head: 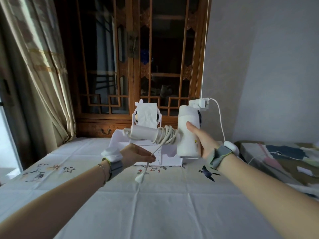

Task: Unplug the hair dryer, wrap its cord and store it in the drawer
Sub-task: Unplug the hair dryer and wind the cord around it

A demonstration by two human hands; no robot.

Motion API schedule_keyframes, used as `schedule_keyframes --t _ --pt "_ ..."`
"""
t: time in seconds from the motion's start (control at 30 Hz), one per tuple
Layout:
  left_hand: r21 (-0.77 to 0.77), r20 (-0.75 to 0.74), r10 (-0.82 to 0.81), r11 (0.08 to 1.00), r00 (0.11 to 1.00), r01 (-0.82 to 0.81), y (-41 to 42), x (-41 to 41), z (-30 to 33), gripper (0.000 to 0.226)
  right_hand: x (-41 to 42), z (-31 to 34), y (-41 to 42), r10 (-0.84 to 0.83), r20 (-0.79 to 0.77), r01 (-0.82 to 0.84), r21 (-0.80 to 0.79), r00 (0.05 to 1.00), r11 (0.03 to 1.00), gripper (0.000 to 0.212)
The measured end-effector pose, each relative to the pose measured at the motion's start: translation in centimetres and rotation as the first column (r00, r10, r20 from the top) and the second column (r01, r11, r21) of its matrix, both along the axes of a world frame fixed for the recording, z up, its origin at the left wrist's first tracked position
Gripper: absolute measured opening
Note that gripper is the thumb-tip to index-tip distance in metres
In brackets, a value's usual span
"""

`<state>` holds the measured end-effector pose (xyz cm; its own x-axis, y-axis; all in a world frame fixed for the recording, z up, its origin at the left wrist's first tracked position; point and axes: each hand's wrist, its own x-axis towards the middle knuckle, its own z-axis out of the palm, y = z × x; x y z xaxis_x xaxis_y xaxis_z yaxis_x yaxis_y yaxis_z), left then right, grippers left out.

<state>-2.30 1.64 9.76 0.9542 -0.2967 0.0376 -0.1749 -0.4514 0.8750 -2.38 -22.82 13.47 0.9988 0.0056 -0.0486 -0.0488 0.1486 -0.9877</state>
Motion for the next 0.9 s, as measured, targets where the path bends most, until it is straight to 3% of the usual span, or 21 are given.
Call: schedule_keyframes --t 0.13,0.2,0.27,0.33,0.43,0.6,0.73,0.8,0.9 --pt "-0.007 0.012 -0.050 0.999 0.999 0.050 0.8 0.2 0.6 0.017 -0.8 0.3 -0.1 0.150 0.011 -0.149 -0.047 0.989 0.988 0.026" --pt "0.143 0.010 -0.046 0.989 0.999 0.044 1.5 0.7 1.2 0.012 -1.2 0.5 0.0 0.220 0.003 -0.218 -0.106 0.976 0.970 0.019" --pt "0.325 0.099 -0.079 0.945 0.992 0.043 1.7 0.7 1.8 0.014 -1.5 0.8 0.2 0.293 -0.011 -0.290 -0.180 0.956 0.940 0.023" --pt "0.336 0.145 -0.124 0.939 0.982 0.069 1.9 0.6 2.2 0.013 -1.8 0.9 0.5 0.351 -0.062 -0.355 -0.246 0.934 0.902 0.036" --pt "0.369 0.173 -0.146 0.927 0.974 0.074 2.0 0.4 3.3 0.017 -2.1 0.9 1.3 0.399 -0.091 -0.405 -0.334 0.912 0.851 0.036" --pt "0.439 0.256 -0.133 0.898 0.958 0.007 1.4 0.7 4.8 0.016 -2.3 1.2 3.0 0.377 -0.063 -0.351 -0.527 0.924 0.774 0.052" --pt "0.525 0.293 -0.085 0.846 0.952 -0.086 0.6 0.0 5.2 0.013 -2.3 1.4 4.3 0.321 0.004 -0.213 -0.742 0.947 0.636 0.070" --pt "0.511 0.296 -0.063 0.853 0.953 -0.102 0.1 -0.4 5.2 0.020 -2.6 1.4 4.7 0.281 0.032 -0.153 -0.776 0.959 0.612 0.059" --pt "0.500 0.333 -0.047 0.855 0.942 -0.134 -0.8 -1.1 4.7 0.022 -2.3 1.1 5.0 0.149 0.070 -0.047 -0.750 0.986 0.660 0.051"
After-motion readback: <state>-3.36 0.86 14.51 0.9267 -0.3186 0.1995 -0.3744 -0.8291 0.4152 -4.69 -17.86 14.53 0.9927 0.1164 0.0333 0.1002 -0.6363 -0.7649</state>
